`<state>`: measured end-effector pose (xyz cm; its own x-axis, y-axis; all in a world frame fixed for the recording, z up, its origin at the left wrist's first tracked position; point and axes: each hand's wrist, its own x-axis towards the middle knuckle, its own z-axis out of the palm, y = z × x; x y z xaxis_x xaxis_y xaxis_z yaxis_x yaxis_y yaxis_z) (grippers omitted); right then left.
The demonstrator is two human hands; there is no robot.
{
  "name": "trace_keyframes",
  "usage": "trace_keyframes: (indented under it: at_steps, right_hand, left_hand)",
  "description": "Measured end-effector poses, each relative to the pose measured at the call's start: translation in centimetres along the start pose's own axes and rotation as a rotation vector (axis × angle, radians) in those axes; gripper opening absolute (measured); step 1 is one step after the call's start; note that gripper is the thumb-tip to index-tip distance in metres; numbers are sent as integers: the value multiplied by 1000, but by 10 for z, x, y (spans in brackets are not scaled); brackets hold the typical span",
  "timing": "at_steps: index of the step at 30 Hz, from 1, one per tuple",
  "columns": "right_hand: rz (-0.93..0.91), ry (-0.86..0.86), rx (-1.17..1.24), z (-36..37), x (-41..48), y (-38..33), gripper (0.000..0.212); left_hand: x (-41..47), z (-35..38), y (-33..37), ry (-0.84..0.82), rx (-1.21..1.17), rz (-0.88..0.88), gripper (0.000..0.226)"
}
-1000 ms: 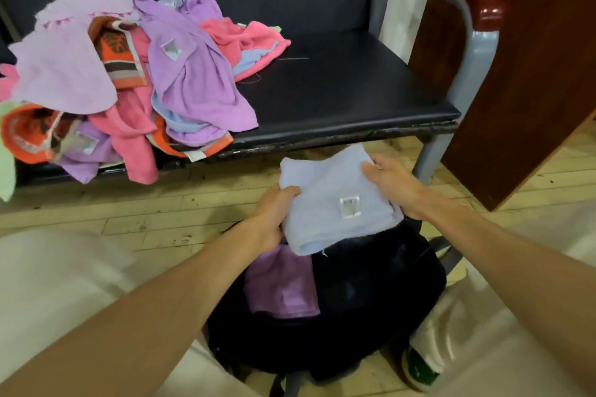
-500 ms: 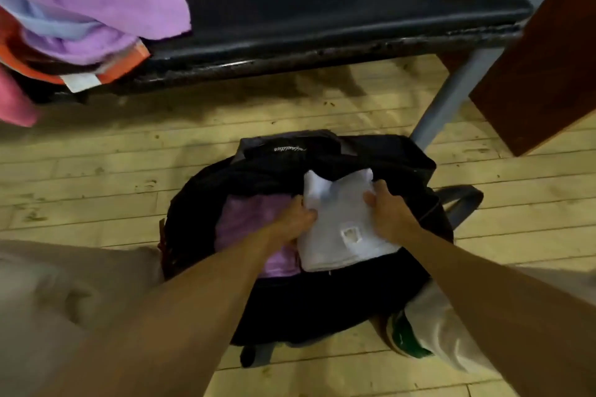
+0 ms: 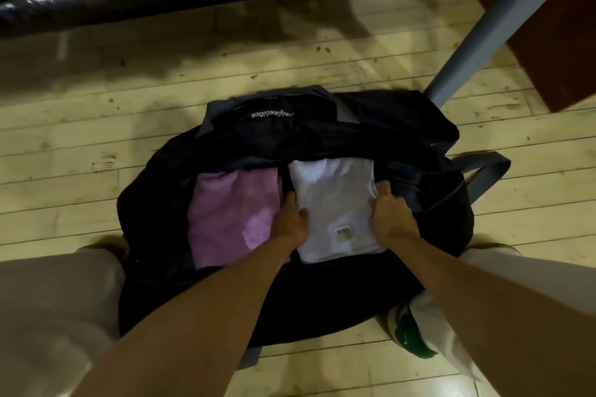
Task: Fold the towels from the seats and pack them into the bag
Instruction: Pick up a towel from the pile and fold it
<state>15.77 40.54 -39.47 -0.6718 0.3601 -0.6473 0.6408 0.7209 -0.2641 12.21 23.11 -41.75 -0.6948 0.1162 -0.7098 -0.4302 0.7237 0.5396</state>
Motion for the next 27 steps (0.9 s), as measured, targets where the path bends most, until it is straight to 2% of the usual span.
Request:
trace_keyframes:
  at_steps: [3, 7, 8, 10, 11, 13, 18, 22, 27]
  right_hand:
    - [48, -40, -48, -8, -4, -6, 45]
    - [22, -54, -146, -36, -22, -24, 38]
    - [-12, -58, -173, -47, -29, -29, 34]
    - [-66, -49, -180, -70, -41, -38, 14]
    - [-87, -39, -158, -83, -47, -44, 16]
    - [-119, -32, -40, -113, -62, -62, 22]
    - [-280, -5, 580, -170, -128, -117, 31]
    - [-471, 74, 667, -202, -179, -160, 39]
    - [-634, 80, 728, -226, -223, -225, 37]
  left_hand:
    - [-3, -8, 9, -33, 29, -13, 43]
    - [-17, -32, 24, -86, 70, -10, 42]
    - [-23, -41, 29, -92, 82, 11, 40]
    - [-37, -59, 43, -76, 72, 71, 29]
    - [-47, -70, 53, -67, 47, 104, 22]
    - [-73, -94, 76, -78, -4, 173, 14]
    - [-141, -160, 121, -82, -103, 338, 23]
    - [-188, -218, 140, 17, -110, 493, 28]
    - [-233, -301, 145, 185, -208, 643, 31]
